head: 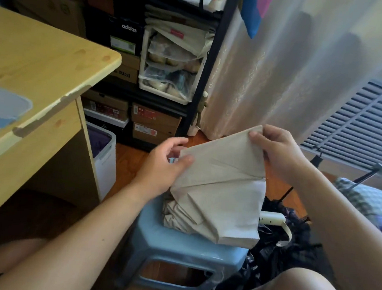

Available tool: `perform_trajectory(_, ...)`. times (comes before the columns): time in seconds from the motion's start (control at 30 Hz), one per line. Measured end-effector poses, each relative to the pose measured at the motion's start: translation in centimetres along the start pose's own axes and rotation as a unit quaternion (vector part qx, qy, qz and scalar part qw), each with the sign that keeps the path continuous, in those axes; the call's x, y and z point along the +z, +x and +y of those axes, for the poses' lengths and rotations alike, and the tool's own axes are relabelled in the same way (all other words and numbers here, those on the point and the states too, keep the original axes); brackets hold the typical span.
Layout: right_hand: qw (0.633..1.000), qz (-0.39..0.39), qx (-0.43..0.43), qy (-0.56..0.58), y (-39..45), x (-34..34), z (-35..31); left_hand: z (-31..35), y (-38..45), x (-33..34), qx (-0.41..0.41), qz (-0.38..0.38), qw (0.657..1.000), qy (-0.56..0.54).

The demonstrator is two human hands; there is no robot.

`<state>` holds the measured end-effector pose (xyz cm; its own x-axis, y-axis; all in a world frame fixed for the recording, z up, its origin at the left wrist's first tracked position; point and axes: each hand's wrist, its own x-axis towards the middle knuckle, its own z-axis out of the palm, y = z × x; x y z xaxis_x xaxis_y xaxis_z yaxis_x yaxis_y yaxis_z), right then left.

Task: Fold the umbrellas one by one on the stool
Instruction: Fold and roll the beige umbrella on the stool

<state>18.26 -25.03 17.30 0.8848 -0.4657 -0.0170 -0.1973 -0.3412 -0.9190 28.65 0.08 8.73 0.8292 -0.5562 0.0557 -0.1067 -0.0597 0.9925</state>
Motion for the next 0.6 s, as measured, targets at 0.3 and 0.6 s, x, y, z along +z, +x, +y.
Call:
perform_trajectory(0.3, 0.992, -0.071, 0.098, -0.019, 1.3, 0.5, 3.0, -1.3, 3.0, 0.6, -0.094, 0.059, 0.99, -0.088)
perform_trajectory(0.6, 0.998, 0.016, 0.045, 0.029, 0.6, 0.1, 3.2, -1.0, 1.6, 0.5, -0.112, -0.054, 0.989, -0.076)
